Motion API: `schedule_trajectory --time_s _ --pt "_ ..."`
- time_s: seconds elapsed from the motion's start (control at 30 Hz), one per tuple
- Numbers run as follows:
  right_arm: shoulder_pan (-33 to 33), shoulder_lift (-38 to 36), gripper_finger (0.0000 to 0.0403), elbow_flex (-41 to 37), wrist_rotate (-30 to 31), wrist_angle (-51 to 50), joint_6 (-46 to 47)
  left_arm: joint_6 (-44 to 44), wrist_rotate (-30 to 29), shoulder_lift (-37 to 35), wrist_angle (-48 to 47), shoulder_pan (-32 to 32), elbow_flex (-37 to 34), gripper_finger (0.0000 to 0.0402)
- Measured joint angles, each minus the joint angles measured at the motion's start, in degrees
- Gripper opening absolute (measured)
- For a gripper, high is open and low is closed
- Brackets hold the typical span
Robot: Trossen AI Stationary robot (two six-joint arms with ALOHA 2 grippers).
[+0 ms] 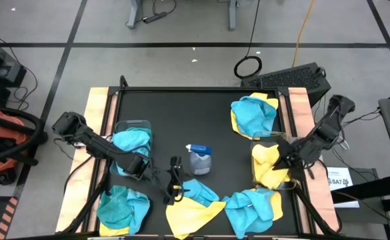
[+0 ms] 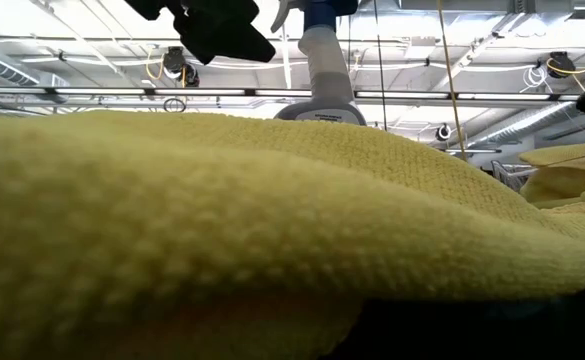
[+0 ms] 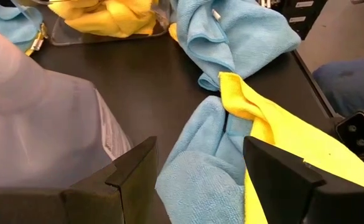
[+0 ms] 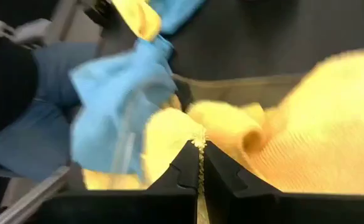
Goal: Sort microfiber towel by color & place in baskets
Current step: Put the yellow microfiber cloth into the right transparent bin
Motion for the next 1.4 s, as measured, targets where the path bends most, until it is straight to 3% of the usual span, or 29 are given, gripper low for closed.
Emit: schedule_trajectory --time_s 0.37,0.57,1.0,1.4 --pt "0.0 10.16 0.0 -4.43 -0.01 8.75 2.6 0.02 0.0 0.0 -0.03 0.37 0.0 0.024" --pt "0.0 16.76 0.0011 -5.27 0.09 8.15 6.52 0.04 0.0 0.0 -0.02 0.42 0.0 0.024" --pt "0.02 29.08 0.0095 -5.41 -0.11 8.47 13.13 0.09 0.0 0.0 -0.04 0.52 0.0 0.024" --pt "0.0 28.37 0.0192 -2.42 -1.07 6.95 12.09 0.09 0.36 0.0 -0.19 0.48 0.0 0.024"
